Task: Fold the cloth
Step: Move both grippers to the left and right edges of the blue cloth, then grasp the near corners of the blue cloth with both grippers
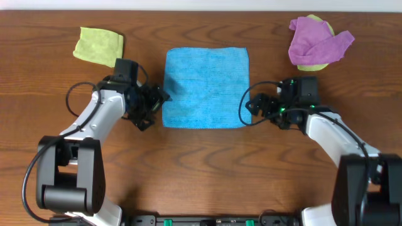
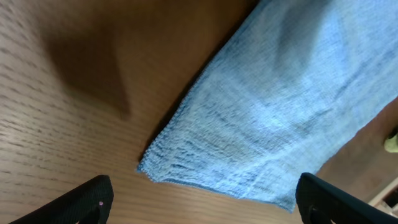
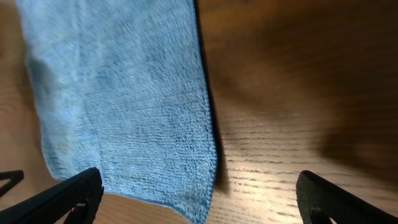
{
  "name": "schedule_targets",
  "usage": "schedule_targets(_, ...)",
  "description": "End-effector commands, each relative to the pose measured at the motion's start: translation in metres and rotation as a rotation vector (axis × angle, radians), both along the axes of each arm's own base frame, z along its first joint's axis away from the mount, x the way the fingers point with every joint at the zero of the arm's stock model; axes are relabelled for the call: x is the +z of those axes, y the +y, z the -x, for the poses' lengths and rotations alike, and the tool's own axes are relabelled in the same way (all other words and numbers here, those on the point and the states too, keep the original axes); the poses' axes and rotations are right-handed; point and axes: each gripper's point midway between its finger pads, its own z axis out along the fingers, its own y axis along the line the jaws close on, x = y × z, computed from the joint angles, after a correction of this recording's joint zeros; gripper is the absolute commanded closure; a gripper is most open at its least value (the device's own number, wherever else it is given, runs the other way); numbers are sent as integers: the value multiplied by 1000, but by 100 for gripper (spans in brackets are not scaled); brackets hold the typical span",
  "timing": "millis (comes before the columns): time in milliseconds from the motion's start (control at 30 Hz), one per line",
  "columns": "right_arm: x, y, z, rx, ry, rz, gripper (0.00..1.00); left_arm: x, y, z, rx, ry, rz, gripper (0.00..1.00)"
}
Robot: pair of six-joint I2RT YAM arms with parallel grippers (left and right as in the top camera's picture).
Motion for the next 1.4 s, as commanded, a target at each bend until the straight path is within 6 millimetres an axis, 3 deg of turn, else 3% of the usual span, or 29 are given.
schedule_targets(0, -10, 12, 7, 0, 54, -45, 1, -13, -7, 18, 1, 54, 49, 5)
schedule_targets(400, -13, 29, 3, -6, 58, -79, 2, -37, -16, 28, 53, 34, 128, 5)
schedule_targets(700, -30, 45, 11, -2, 124, -89, 4, -43, -20, 24, 44, -17, 117, 0)
schedule_targets(733, -32, 47, 12, 2, 128, -90, 5, -42, -21, 21, 41, -32, 116, 6)
schedule_targets(867, -35, 52, 15, 16, 137, -87, 5, -40, -25, 15, 26, -71, 104, 14)
schedule_targets(1367, -39, 52, 29, 23, 201, -82, 6, -52, -25, 19, 2, -72, 36, 46)
